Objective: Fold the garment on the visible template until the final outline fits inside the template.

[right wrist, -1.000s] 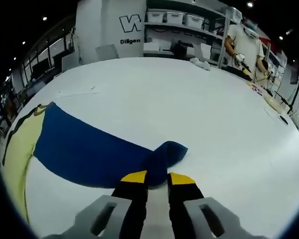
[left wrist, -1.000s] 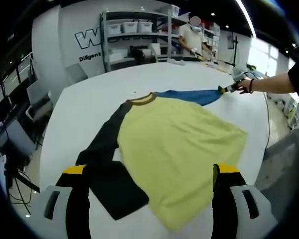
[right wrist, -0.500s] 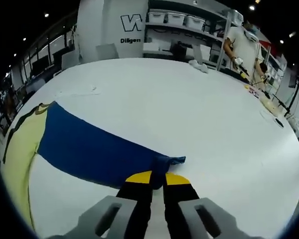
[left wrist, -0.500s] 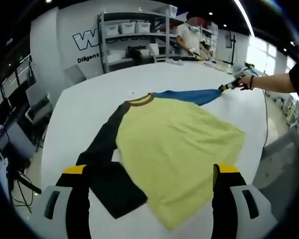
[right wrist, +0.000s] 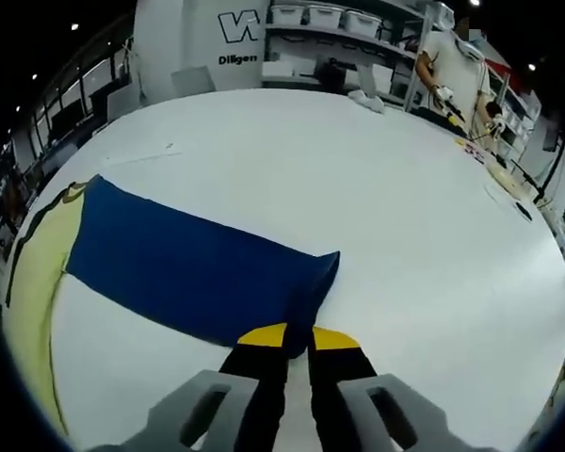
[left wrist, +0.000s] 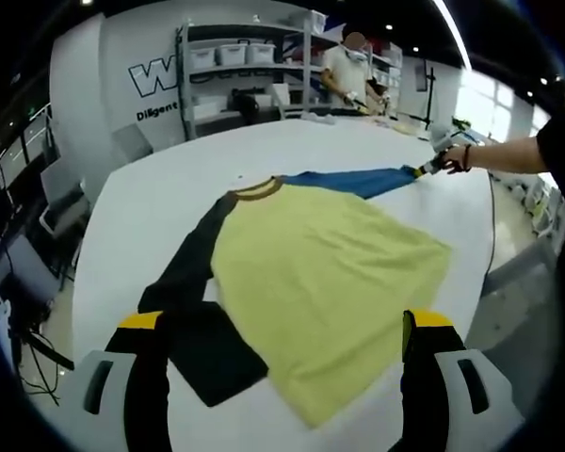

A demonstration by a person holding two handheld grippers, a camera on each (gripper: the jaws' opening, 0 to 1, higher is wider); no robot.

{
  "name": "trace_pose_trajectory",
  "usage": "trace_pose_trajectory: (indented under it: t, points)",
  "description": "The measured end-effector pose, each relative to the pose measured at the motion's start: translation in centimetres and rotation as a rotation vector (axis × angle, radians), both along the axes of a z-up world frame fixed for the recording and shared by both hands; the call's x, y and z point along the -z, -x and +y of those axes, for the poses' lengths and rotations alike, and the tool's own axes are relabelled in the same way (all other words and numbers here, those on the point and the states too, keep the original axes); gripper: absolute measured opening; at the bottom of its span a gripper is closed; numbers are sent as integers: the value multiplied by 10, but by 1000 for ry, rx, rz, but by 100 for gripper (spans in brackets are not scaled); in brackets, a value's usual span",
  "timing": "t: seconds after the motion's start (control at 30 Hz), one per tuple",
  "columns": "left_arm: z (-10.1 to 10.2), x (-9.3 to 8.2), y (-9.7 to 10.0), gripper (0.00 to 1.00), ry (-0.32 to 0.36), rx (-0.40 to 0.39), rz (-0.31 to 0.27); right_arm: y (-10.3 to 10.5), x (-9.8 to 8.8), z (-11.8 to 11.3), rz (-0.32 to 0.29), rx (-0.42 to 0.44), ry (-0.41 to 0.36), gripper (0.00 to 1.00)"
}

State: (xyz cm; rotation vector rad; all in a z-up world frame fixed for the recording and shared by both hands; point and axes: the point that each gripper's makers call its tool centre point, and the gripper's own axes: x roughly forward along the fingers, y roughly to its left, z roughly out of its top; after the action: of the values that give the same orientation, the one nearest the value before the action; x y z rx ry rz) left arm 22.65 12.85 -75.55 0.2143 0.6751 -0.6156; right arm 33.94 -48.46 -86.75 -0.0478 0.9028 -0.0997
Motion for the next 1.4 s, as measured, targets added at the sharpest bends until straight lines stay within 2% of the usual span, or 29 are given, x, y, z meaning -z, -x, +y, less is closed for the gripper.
trace_pose_trajectory:
  t: [0.3,0.7,0.77,0.87,0.97,1.1,1.27,1.4]
  points:
    - [1,1,3,99,1,-6,7,-2,-6,-2,-2,11,17,0]
    - [0,1,8,99,-5,16,17,-8,-23,8,-34,35,-20,0]
    - [0,0,9,99,0,20,16,-11,-30,20,-57,78,-87,0]
    - [-1,-1,11,99,9,21,19,-12,-32,26,-57,75,-90,0]
    - [-1,-3,12,99,12,14,16,-15,-44,41,-77,57,-103,0]
    - [-5,-4,16,99,5,13,7,-23,-49,52,-90,24,-113,0]
    - [-8,-4,21,99,3,17,11,-30,-60,79,-108,-9,-139,0]
    - [-10,-4,24,99,3,17,15,-43,-68,105,-121,-84,-145,0]
